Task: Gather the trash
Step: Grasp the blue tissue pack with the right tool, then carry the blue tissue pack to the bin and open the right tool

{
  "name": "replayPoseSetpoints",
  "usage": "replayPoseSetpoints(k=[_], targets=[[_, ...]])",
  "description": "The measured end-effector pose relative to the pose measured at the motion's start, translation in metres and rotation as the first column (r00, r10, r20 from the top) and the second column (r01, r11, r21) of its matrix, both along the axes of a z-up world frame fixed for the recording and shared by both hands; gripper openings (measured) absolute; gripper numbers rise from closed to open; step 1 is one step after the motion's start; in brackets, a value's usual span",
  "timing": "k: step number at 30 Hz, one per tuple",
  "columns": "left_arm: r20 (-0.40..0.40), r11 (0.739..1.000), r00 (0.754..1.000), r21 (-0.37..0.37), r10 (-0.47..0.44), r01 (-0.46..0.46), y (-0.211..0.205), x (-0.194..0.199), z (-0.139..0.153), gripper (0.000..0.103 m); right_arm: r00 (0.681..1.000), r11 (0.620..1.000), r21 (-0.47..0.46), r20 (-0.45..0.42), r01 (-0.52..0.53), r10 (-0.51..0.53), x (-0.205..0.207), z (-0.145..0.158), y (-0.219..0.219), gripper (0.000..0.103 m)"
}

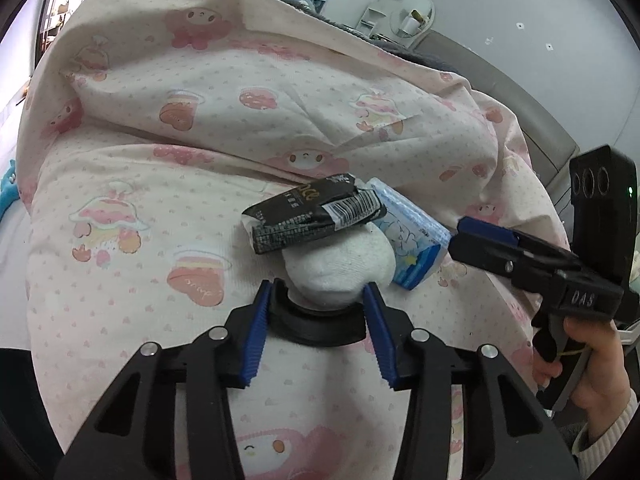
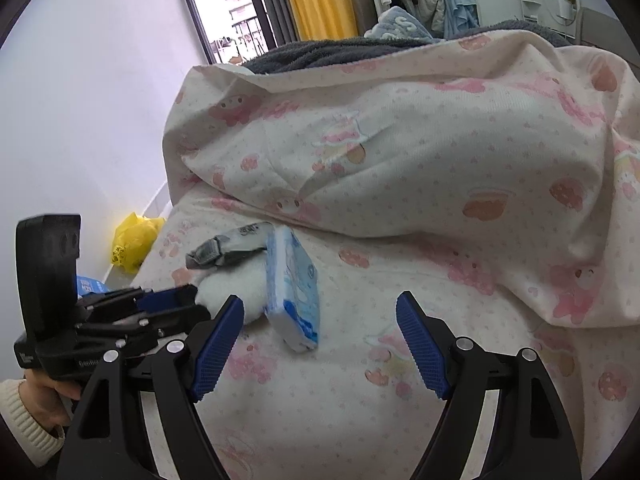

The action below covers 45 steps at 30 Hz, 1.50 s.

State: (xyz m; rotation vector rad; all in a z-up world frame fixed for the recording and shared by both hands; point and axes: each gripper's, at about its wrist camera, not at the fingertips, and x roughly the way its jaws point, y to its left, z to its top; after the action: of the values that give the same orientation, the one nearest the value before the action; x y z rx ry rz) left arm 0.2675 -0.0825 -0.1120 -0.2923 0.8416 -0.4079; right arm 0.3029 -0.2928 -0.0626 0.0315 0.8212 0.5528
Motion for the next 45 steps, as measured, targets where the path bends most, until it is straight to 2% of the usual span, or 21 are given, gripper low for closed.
replayPoseSetpoints(k=[8,13,20,24,28,35,39,45], targets=[[0.019,1.000,1.000,0.022,-0.006,0.006,0.013,-0.008,0.007,0.048,0.999,0.999,-0.045,-0.017,-0.031,0.030,0.006,-0.009,0.023,0.061],[0.037,1.000,0.999,0.019,0.002,-0.003,0.029,-0.014,0.016,0.048,0.999,0.998,-0.056,-0.039,-0.003,0.001,0.013,-0.015,0.028,0.041],[0.050,0.999,0.998,0.018,0.030,-0.031,0.054,-0.021,0.025,0.048,0.999,0.998,-0.062,-0.049,0.013,-0.016,0.021,-0.016,0.042,0.031],[0.056,0.999,0.998,0.027,0.042,-0.043,0.069,-0.026,0.029,0.048,0.996,0.997,-0.076,-0.074,0.034,-0.039,0.027,-0.020,0.048,0.012],[0.064,0.997,0.996,0.052,0.057,-0.061,0.086,-0.031,0.034,0.048,0.995,0.990,-0.107,-0.038,0.087,-0.092,0.028,-0.008,0.053,0.011],[0.071,0.991,0.992,0.072,0.108,-0.114,0.118,-0.042,0.041,0.048,0.984,0.983,-0.059,0.052,0.175,-0.172,0.021,0.030,0.055,0.011],[0.060,0.983,0.989,0.124,0.132,-0.139,0.136,-0.050,0.040,0.048,0.988,0.989,-0.039,0.070,0.140,-0.137,0.013,0.042,0.077,0.011],[0.014,0.968,0.987,0.191,0.161,-0.160,0.161,-0.061,0.029,0.048,0.995,0.998,-0.040,0.090,0.041,-0.037,-0.005,0.052,0.132,0.011]])
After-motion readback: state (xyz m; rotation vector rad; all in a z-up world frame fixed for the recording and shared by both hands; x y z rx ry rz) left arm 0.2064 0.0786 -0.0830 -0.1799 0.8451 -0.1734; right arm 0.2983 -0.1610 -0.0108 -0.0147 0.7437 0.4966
